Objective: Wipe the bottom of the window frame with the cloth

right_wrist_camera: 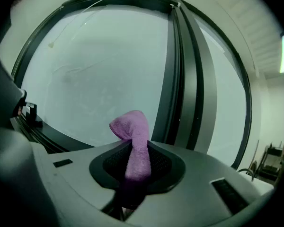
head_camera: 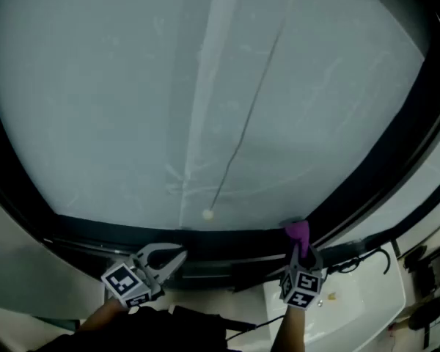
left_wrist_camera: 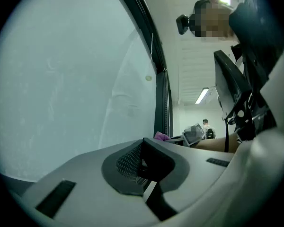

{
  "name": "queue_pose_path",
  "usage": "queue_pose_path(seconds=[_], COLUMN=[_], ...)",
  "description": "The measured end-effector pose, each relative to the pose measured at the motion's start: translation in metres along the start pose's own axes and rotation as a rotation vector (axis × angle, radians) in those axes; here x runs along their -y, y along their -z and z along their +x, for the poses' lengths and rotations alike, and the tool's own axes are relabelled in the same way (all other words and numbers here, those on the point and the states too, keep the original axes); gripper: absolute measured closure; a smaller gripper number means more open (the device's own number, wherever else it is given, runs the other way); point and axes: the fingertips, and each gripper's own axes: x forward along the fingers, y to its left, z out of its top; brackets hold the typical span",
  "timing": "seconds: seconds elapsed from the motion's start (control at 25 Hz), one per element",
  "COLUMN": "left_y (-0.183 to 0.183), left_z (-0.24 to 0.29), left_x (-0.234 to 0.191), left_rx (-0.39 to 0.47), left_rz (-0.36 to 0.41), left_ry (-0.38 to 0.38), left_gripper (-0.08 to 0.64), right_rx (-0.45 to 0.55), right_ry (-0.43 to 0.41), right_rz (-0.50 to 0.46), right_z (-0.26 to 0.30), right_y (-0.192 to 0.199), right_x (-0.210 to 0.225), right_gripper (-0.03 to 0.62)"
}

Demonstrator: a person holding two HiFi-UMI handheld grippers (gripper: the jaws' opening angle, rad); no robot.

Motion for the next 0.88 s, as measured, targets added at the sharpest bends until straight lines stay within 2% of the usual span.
queue_pose_path(seconds=[0.12, 0.28, 0.4, 0.64, 0.88], left_y=[0.002, 0.002, 0.000, 0.000, 0.001], left_z=[-0.004, -0.005, -0.004, -0.005, -0.004], left_x=[0.000, 0.000, -0.002, -0.002, -0.003], left_rx=[-0.023, -0.027, -0.019, -0.027, -0.037], left_rz=[-0.008, -0.010, -0.019, -0.021, -0.021], left_ry=[0.008, 0.004, -0.014, -0.026, -0.044], left_gripper=[0.565, 0.565, 0.565, 0.565, 0.565], right_rx=[-0.072, -0.197, -0.247, -0.306, -0.343], right_ry=[0.049, 0.155, 0.193, 0.198, 0.128], right_rz=[-0.034, -0.063, -0.111, -0.220, -0.234], right_z=[0.014, 0.027, 0.034, 0.045, 0.046], right_y=[0.011, 0.033, 0.043, 0.052, 0.054], right_x=[0.006, 0.021, 0.021, 0.012, 0.008], right_gripper=[0.509, 0.509, 0.509, 0.509, 0.509])
